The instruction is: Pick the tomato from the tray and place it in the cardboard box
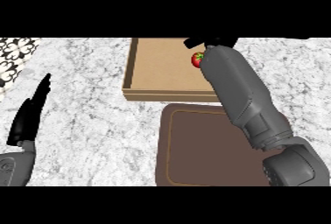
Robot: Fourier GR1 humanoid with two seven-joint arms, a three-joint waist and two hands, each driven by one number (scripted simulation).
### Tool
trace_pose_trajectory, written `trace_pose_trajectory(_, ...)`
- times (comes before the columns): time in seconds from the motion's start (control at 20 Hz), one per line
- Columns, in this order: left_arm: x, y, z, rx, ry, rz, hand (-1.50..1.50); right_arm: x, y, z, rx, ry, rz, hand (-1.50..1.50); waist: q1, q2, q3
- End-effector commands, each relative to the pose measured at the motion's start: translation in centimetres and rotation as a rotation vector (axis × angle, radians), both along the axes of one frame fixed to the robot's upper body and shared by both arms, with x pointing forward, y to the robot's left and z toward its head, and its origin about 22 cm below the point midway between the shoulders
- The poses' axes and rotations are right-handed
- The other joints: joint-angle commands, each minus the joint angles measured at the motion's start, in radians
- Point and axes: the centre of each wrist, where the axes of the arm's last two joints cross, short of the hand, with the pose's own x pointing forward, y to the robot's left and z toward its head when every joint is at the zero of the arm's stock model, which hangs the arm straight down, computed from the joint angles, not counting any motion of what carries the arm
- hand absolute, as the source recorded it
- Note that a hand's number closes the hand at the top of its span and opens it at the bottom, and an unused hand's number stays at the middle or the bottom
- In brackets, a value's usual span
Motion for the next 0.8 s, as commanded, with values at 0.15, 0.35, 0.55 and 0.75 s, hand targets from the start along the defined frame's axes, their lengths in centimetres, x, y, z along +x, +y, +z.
trace_pose_trajectory(0.15,-0.8,0.6,-0.5,0.005,0.009,0.005,0.00,-0.1,-0.7,-0.7,-0.004,-0.246,-0.027,-1.50,0.001,-0.005,0.001)
trace_pose_trajectory(0.35,0.4,0.1,0.3,0.011,-0.006,0.030,0.00,0.6,-1.4,2.5,0.071,-0.381,-0.084,-1.50,-0.019,-0.009,0.001)
trace_pose_trajectory(0.55,-0.7,1.4,-0.7,-0.001,0.017,0.059,0.00,0.2,-0.8,1.2,0.114,-0.436,-0.084,-1.50,-0.049,-0.024,0.000)
trace_pose_trajectory(0.75,-2.9,1.1,-1.0,-0.001,0.023,0.072,0.00,-0.3,-2.9,-0.1,0.183,-0.453,-0.073,-1.50,-0.077,-0.042,0.001)
